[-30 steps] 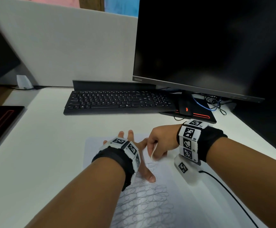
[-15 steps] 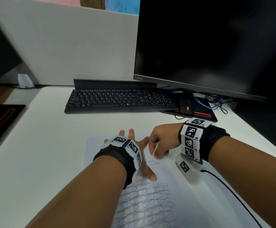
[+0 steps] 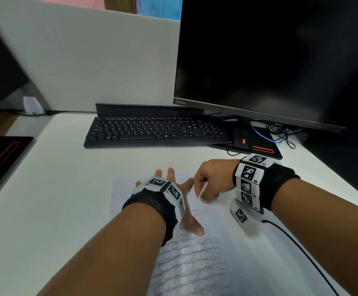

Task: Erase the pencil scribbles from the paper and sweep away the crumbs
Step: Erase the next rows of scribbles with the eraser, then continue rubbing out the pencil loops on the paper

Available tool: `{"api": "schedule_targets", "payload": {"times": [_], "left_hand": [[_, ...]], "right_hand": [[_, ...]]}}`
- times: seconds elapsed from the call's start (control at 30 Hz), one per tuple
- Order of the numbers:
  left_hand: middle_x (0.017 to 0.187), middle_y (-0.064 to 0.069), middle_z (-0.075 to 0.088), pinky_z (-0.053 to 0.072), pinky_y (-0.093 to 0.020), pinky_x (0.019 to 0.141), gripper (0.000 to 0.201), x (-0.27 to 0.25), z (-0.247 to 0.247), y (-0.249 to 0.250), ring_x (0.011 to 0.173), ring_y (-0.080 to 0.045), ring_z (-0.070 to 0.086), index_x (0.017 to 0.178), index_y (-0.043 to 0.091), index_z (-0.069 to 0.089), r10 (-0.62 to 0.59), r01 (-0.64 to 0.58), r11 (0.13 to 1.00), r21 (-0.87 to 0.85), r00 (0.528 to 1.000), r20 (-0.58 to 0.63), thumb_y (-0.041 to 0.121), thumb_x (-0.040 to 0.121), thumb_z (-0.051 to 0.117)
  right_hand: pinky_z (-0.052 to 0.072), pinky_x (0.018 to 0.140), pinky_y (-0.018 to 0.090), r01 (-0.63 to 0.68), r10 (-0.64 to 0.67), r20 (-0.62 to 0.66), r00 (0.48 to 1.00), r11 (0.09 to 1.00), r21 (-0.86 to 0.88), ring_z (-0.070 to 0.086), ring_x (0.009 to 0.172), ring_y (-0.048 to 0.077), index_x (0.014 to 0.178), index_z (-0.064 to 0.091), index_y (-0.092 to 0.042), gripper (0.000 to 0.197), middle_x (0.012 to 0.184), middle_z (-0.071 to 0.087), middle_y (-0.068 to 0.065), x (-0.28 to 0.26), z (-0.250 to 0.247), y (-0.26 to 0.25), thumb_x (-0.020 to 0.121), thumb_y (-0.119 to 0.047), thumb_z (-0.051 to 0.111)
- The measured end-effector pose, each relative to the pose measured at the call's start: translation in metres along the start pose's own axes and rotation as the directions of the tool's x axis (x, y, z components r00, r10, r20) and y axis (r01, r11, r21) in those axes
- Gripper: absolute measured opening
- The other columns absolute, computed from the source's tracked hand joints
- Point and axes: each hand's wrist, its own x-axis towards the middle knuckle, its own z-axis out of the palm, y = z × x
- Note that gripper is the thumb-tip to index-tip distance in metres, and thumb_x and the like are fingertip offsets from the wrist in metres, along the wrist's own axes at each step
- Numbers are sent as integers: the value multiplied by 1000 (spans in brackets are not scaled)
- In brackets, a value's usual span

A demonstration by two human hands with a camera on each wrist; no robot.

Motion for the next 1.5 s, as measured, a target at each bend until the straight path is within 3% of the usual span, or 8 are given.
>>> {"api": "schedule_targets", "payload": {"times": [0.43, 0.63, 0.97, 1.1, 1.13, 1.23, 1.37, 1.5], "left_hand": [[158, -5, -29, 3, -75, 107, 149, -8, -7, 1, 143, -41, -26, 136, 63, -22, -2, 2, 1000, -1, 999, 51, 94, 14, 58], [159, -5, -26, 6, -67, 115, 132, -54, -33, -33, 148, -36, -15, 150, 46, -16, 29, -27, 998, 49, 999, -27, 79, 58, 72], [164, -1, -9, 14, -59, 117, 124, -98, -14, -125, 149, -34, -6, 153, 41, -8, -149, 142, 983, 118, 987, 54, 76, 62, 69], [163, -2, -10, 14, -59, 117, 123, -98, -14, -122, 149, -36, -7, 152, 43, -9, -159, 154, 984, 88, 986, 53, 74, 63, 70], [163, -1, -13, 13, -59, 118, 125, -100, -13, -121, 149, -36, -9, 152, 44, -12, -169, 165, 983, 82, 984, 46, 74, 62, 70], [162, -4, -19, 8, -61, 118, 127, -99, -7, -119, 147, -40, -15, 151, 41, -16, -178, 172, 981, 85, 982, 64, 74, 64, 70], [162, -5, -15, 9, -63, 117, 136, -85, 1, -124, 146, -42, -15, 151, 40, -17, -158, 148, 979, 141, 986, 61, 89, 49, 58], [161, -1, -22, 9, -61, 117, 132, -93, -3, -124, 148, -38, -15, 150, 43, -19, -176, 173, 983, 57, 982, 68, 77, 60, 71]], "right_hand": [[56, 79, 31, -48, 15, -101, 995, 942, -333, 67, 92, 20, 97, 73, -14, 15, 97, 71, 3, 4, 10, -19, 82, -16, 71], [50, 70, 27, -83, 35, -143, 989, 935, -344, 67, 95, 24, 97, 71, -12, 14, 104, 68, 7, 2, 15, -24, 84, -15, 69], [47, 63, 25, -99, 85, -51, 995, 849, -520, 66, 79, 20, 87, 70, -6, 15, 93, 70, 8, -1, 1, -40, 87, -14, 57], [53, 72, 29, -49, 36, -160, 987, 995, -82, 66, 78, 23, 99, 64, -4, 34, 94, 72, 11, -13, -3, -79, 102, -33, 47], [54, 70, 29, 7, 41, -162, 986, 958, 288, 64, 71, 23, 98, 58, -6, 34, 87, 71, 11, -15, 6, -94, 104, -36, 44], [58, 74, 32, -29, 67, 11, 998, 270, 962, 67, 76, 25, 114, 49, -5, 33, 88, 69, 18, -9, 48, -138, 104, -37, 43], [59, 85, 38, -43, 70, 69, 995, -318, 947, 71, 96, 30, 131, 54, -4, 41, 109, 70, 23, 16, 97, -157, 102, -33, 50], [54, 91, 33, 31, 167, 58, 984, -487, 873, 67, 102, 27, 125, 55, -2, 37, 113, 68, 22, 17, 100, -131, 103, -32, 50]]}}
